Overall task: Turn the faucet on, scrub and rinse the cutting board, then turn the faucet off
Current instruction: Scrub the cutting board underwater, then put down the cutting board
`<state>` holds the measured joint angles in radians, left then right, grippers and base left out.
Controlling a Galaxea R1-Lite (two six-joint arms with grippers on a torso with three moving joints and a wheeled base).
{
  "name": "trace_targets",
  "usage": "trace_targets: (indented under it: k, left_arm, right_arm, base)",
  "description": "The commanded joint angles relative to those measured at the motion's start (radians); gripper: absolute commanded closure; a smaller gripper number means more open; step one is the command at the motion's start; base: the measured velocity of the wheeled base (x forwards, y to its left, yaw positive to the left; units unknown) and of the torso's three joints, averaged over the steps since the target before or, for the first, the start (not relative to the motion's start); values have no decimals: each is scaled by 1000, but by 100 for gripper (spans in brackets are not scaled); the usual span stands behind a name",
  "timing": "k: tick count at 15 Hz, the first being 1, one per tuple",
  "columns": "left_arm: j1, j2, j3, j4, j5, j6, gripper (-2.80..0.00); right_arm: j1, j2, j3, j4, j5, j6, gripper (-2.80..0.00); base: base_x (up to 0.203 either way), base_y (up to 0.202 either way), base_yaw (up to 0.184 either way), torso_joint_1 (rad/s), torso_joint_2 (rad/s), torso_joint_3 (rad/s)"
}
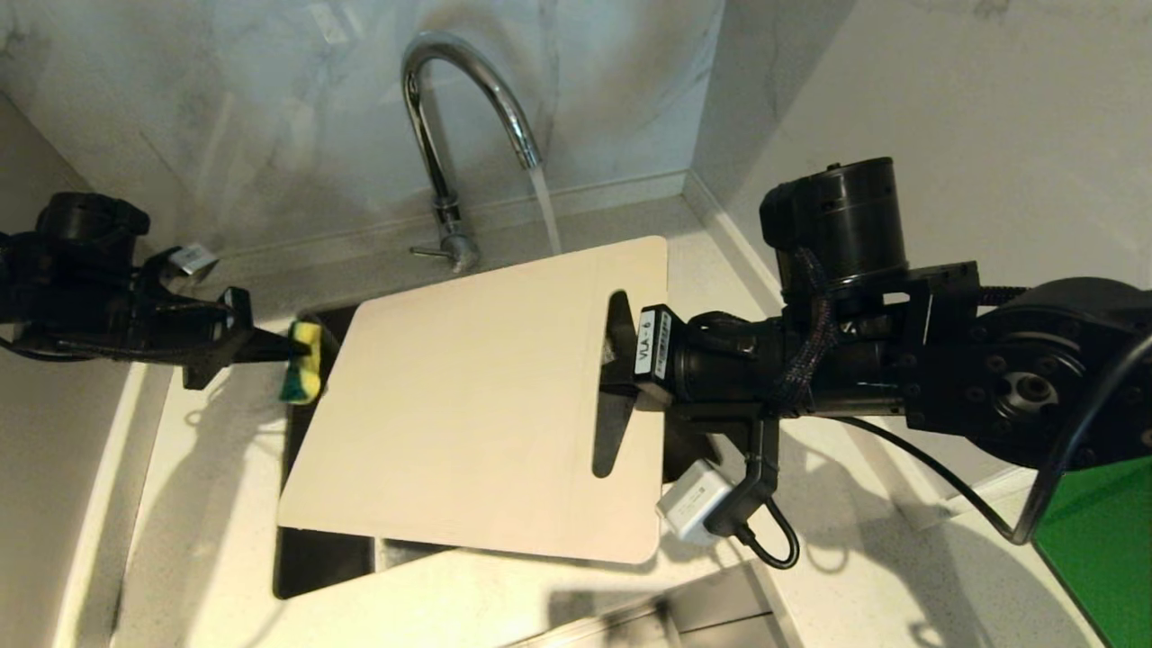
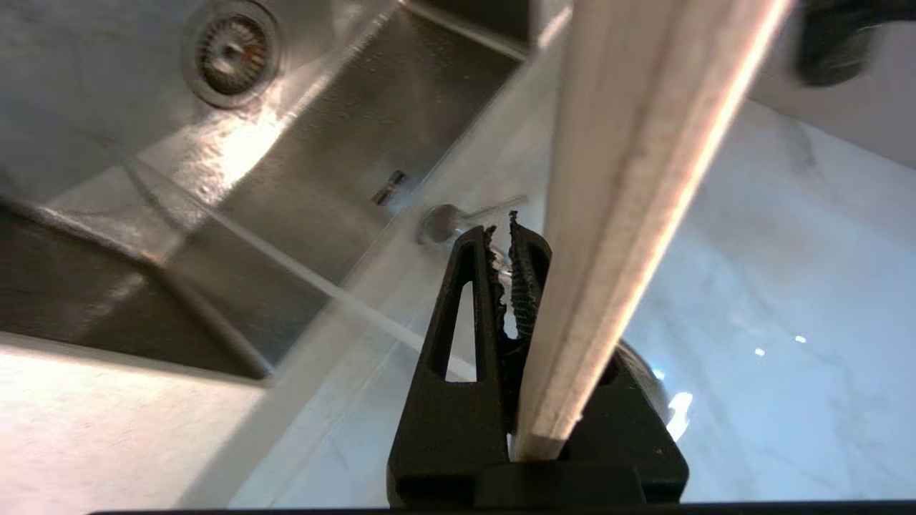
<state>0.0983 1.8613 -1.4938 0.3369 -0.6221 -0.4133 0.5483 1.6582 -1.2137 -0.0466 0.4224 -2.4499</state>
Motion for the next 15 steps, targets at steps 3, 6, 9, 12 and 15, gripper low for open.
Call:
trace_targets:
  k: [3, 6, 9, 12, 15]
  left_arm:
    - [64, -193, 42, -13, -78, -64, 0]
    - [103, -268, 69, -9, -85, -72, 0]
    - [106, -302, 92, -7, -87, -71, 0]
    - [101, -318, 99, -6, -88, -71, 0]
    - [86, -320, 109, -6, -88, -70, 0]
  right_arm:
    - [-6, -32, 43, 2, 1, -15, 0]
    - [-7, -107, 125, 0, -4, -15, 0]
    - [-14, -190, 211, -34, -12, -11, 0]
    - [-22, -285, 304, -43, -35, -1, 0]
    - [-57, -404, 379, -47, -39, 18, 0]
  base:
    - [0, 0, 0, 0, 0, 0]
    - [0, 0, 0, 0, 0, 0]
    - [0, 0, 0, 0, 0, 0]
    - [0, 0, 0, 0, 0, 0]
    - [0, 0, 0, 0, 0, 0]
